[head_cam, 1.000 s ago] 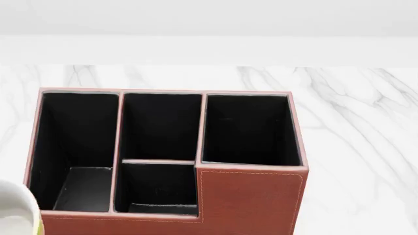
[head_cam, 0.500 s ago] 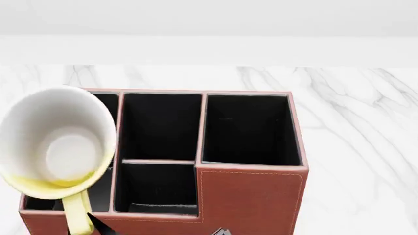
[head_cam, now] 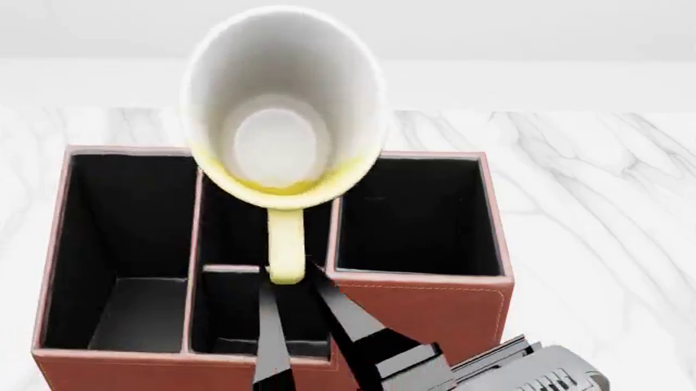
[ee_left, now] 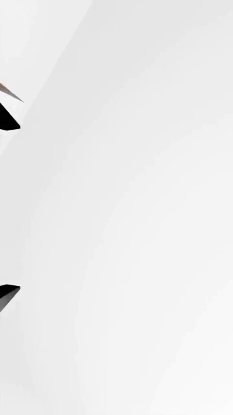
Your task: Pick up the yellow and white mug and place it to the right of the caddy.
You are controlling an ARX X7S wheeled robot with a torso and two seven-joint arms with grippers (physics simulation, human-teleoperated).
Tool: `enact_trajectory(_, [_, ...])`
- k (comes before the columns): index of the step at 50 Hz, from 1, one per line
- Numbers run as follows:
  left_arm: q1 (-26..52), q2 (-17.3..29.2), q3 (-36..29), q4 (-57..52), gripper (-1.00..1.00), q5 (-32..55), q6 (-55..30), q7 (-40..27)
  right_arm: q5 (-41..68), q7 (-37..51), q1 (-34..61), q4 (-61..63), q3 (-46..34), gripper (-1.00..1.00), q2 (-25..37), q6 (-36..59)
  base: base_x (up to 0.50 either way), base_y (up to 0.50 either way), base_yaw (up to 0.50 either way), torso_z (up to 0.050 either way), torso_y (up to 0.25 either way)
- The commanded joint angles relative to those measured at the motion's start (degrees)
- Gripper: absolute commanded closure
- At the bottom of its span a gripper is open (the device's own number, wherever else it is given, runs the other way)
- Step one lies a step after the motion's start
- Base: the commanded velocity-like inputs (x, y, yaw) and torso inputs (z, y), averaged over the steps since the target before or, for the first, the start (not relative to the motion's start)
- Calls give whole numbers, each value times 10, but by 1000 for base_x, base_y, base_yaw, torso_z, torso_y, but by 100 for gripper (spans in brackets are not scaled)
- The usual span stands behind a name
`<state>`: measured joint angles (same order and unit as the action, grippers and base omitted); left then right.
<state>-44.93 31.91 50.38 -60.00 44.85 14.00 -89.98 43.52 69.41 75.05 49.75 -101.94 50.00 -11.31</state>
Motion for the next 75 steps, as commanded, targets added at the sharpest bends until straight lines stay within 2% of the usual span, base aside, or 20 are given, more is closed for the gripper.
enact_trajectory(1, [0,2,-1,0,-100,0,-1,0,10,20,8,4,32,100,59,-31,0,0,0,0,0])
enact_trajectory(10, [0,2,-3,0,-100,-1,-1,0,42,33,-3,-28,50,100,105,-78,0,0,0,0,0])
enact_trajectory(23, [2,3,-5,0,-100,-2,-4,0,52,63,-11,-35,60,100,151,-89,0,0,0,0,1])
enact_trajectory(36, [0,0,0,0,-100,0,-2,0,76,65,-29,-63,68,100,200,-139,0,0,0,0,0])
enact_trajectory(53, [1,0,-2,0,-100,-1,-5,0,88,53,-60,-85,55,100,245,-161,0,0,0,0,1])
enact_trajectory(61, [0,-2,-3,0,-100,-3,-3,0,95,42,-79,-107,40,100,240,-157,0,0,0,0,0])
enact_trajectory(75, [0,-3,1,0,-100,-1,-4,0,149,5,-118,-202,22,100,191,-175,0,0,0,0,1])
